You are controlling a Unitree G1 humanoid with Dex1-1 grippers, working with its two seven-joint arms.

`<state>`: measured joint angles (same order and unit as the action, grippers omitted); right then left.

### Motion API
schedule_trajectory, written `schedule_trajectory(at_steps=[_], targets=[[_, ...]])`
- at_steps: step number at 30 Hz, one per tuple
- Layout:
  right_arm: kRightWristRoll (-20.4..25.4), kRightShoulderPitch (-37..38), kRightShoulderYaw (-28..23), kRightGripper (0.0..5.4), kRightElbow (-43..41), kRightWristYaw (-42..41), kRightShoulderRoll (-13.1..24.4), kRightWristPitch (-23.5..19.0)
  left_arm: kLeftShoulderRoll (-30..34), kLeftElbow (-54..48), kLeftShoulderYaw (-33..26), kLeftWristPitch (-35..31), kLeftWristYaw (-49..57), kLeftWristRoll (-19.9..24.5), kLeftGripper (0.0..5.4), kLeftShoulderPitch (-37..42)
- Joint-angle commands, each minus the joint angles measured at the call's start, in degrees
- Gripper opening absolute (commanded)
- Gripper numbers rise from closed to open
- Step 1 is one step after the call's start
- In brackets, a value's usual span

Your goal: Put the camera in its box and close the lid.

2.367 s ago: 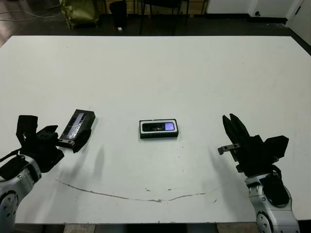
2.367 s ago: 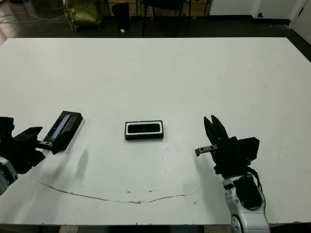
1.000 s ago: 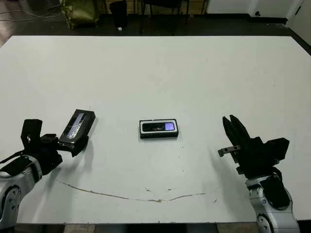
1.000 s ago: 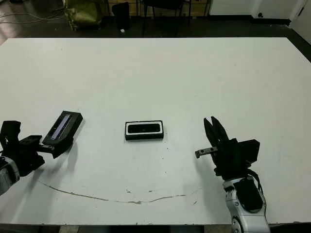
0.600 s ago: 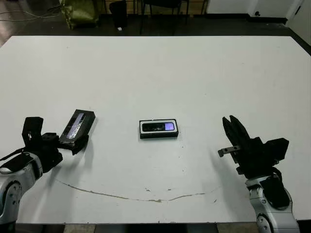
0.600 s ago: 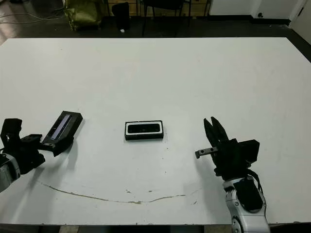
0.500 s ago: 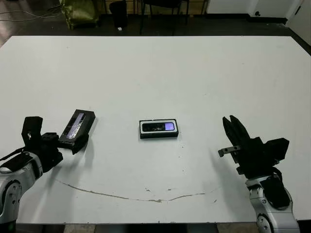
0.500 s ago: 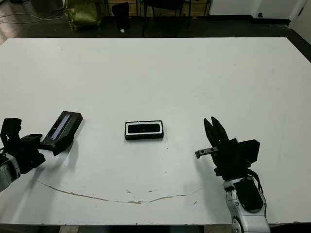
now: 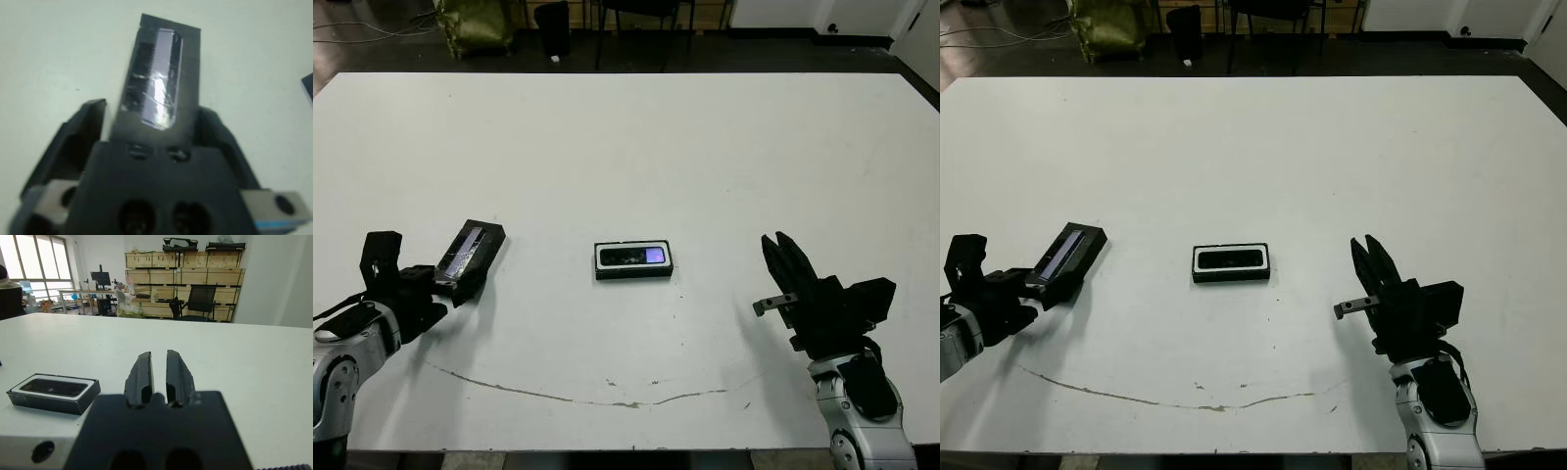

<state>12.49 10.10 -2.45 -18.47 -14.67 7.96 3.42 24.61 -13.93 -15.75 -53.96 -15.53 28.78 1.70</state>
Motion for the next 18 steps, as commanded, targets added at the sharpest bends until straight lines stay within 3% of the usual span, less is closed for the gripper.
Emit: schedule_trajectory(at_steps=[1,5,11,18], targets=[[0.4,0.5,-0.1,0.0,1.3,-0.7,0.0,0.5,-0.7,1.7,0.2,-3.6,-0.3,0.9,2.57,-1.4],[-0.4,1.0,0.3,0.0,0.1,0.3,-0.2,-0.6,0.5,0.9,0.8,-5.0,-1.6,2.0,2.26,-1.3],[-0.8,1.1,0.6,0.0,-0.8,1.3,-0.2,-2.0,0.2,-0.7,0.4,-6.3,-0.8,2.5,2.26,-1.1],[-0.3,1.2,0.7,0.0,-0.1,0.7,-0.3,-0.8,-0.4,-8.0,0.1,-4.1,-0.3,2.4,2.26,-3.8]])
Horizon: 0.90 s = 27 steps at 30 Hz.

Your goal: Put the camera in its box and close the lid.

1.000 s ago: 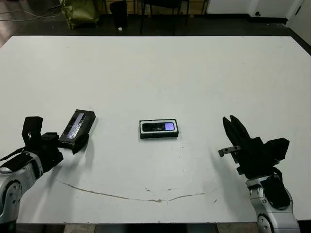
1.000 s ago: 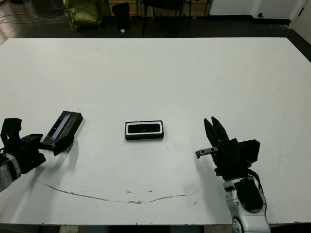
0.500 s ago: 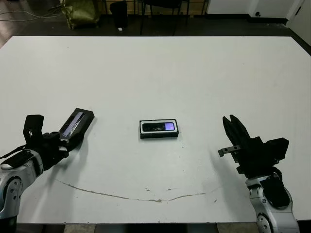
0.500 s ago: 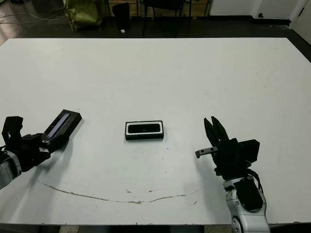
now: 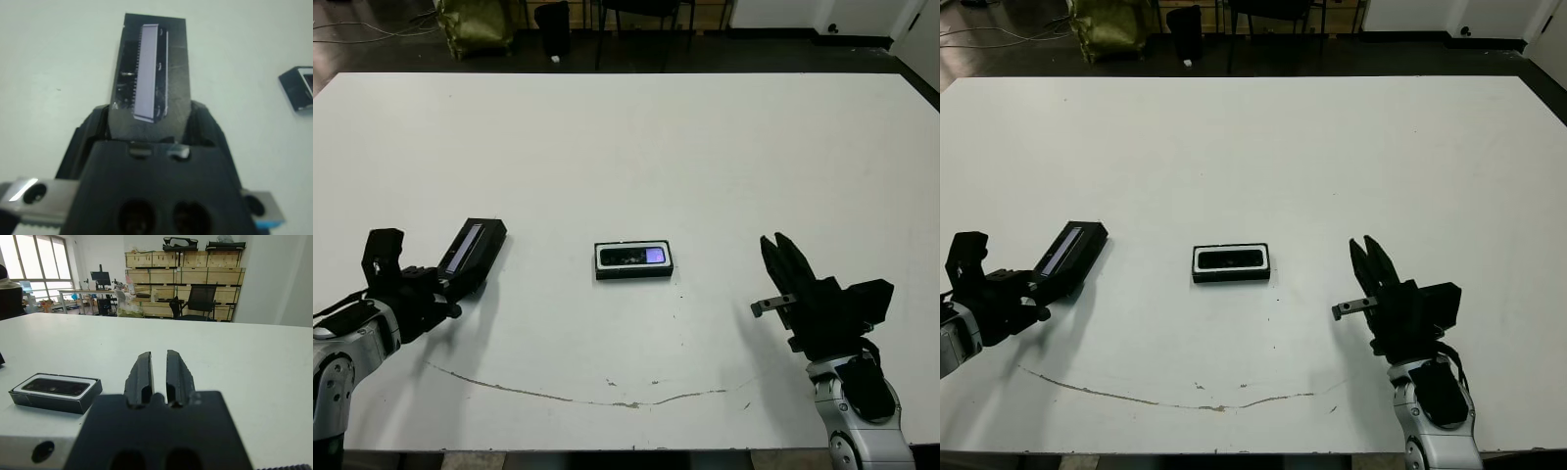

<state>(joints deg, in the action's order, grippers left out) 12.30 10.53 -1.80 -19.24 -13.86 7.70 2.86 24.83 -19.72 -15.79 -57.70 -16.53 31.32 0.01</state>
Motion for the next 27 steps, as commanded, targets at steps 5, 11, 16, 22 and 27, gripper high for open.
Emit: schedule_trajectory(at_steps=[5,11,16,22,27], targets=[[-0.4,0.7,0.0,0.0,0.7,0.1,0.0,-0.7,-1.7,-6.3,-0.8,4.3,-0.4,0.3,2.26,-3.3],[0.1,0.2,-0.1,0.0,2.0,-0.8,0.1,0.8,-0.7,-7.2,-1.6,11.6,-3.2,0.3,2.26,-2.3],[0.2,0.4,-0.2,0.0,1.1,-0.2,0.0,-0.5,3.4,-7.9,1.5,18.0,-6.4,-4.2,2.26,-1.3],[0.9,0.0,-0.3,0.0,2.6,-1.1,-0.3,1.4,9.6,-7.3,5.5,22.3,-13.0,-7.5,2.26,2.6],[0.8,0.1,-0.3,0.0,2.1,-0.9,-0.6,0.8,12.6,-3.2,9.4,25.3,-19.7,-8.7,2.26,8.3]])
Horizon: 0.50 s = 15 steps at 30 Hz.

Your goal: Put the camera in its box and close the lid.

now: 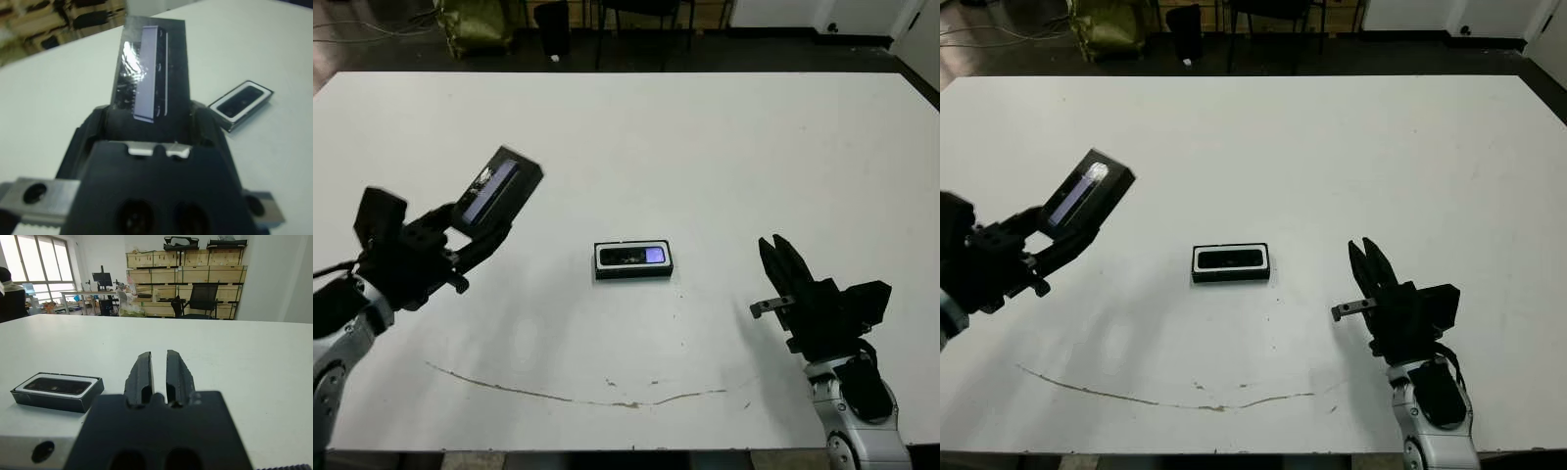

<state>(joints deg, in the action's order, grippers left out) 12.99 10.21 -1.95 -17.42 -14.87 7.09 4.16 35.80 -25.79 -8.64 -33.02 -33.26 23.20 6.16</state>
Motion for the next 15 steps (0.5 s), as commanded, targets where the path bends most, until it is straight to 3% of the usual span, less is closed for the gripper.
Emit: schedule_trajectory(at_steps=[1,9,15], targets=[[0.1,0.5,-0.2,0.0,0.3,0.2,0.0,-0.5,2.3,3.9,3.4,0.9,-4.5,-0.9,2.26,3.6],[-0.3,0.9,-0.2,0.0,-0.5,0.5,0.1,-1.4,6.3,12.2,14.8,6.4,-15.0,-8.8,2.26,15.6],[-0.1,0.7,-0.2,0.0,-0.4,0.3,0.1,-1.2,3.7,21.9,21.4,10.3,-20.4,-13.2,2.26,24.1]])
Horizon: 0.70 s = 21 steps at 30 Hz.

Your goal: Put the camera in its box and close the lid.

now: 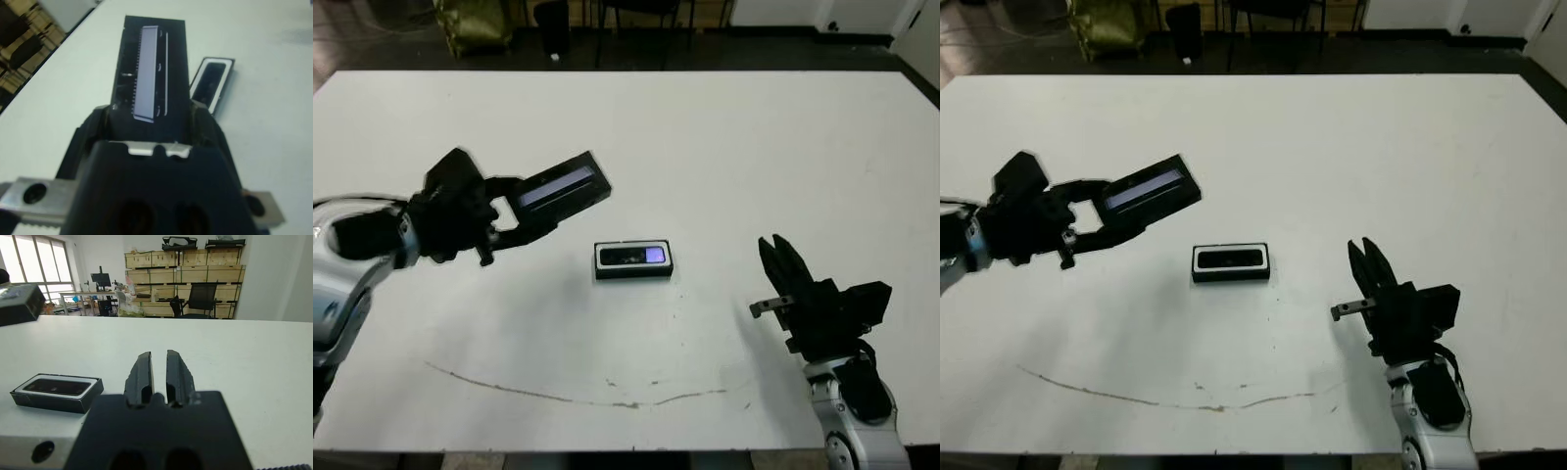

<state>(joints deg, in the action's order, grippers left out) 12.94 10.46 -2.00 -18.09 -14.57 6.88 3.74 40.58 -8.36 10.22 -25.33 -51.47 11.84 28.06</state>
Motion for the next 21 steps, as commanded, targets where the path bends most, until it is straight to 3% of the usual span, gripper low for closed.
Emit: schedule_trajectory(at_steps=[1,11,21], targets=[[-0.2,0.5,-0.1,0.0,0.2,0.1,0.4,-0.9,-1.8,6.3,3.3,4.0,-2.9,-2.4,2.26,3.1],[0.0,0.4,-0.5,0.0,0.3,0.0,0.5,-1.3,-8.9,20.3,6.3,11.2,-3.2,-7.4,2.26,7.3],[0.4,0.1,-0.7,0.0,1.9,-1.0,0.4,0.7,-12.3,31.1,6.7,18.2,-7.6,-8.2,2.26,8.5]])
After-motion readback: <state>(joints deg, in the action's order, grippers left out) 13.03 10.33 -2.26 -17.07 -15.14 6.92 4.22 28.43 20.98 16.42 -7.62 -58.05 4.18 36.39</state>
